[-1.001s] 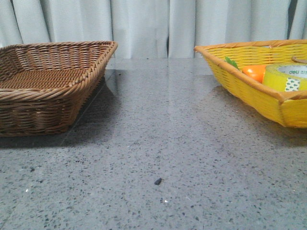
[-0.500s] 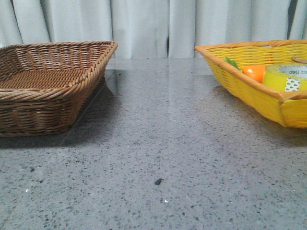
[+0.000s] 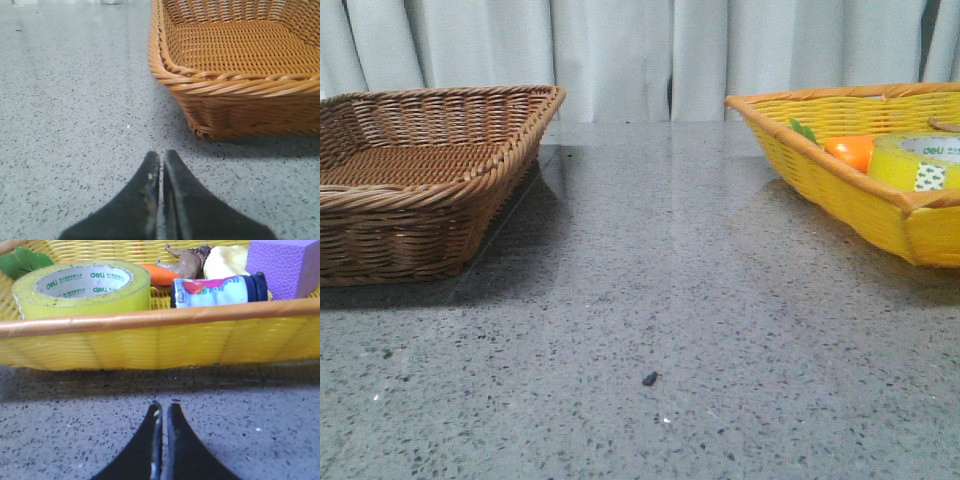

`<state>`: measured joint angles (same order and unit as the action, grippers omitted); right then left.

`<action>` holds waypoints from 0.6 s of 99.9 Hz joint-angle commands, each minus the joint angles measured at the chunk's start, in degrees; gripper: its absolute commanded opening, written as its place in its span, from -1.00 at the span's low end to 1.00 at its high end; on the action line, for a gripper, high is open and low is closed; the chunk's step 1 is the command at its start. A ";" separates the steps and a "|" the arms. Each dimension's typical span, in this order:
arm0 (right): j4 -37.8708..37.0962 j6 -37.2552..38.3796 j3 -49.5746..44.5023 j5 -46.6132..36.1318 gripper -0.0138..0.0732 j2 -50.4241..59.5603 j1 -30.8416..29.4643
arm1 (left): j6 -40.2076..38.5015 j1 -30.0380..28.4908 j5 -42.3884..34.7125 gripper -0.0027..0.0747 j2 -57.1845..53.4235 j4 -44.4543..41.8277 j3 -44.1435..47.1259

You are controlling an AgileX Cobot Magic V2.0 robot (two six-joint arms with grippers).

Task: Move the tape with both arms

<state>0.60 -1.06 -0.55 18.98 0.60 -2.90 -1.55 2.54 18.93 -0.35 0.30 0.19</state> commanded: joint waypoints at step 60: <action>-0.60 -0.42 -1.23 -4.46 -0.81 1.17 -0.38 | -0.64 -0.17 -7.62 -0.98 -1.64 0.52 0.58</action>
<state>0.60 -1.06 -0.55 18.71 0.60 -2.90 -1.55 2.54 17.46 -0.35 0.30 0.19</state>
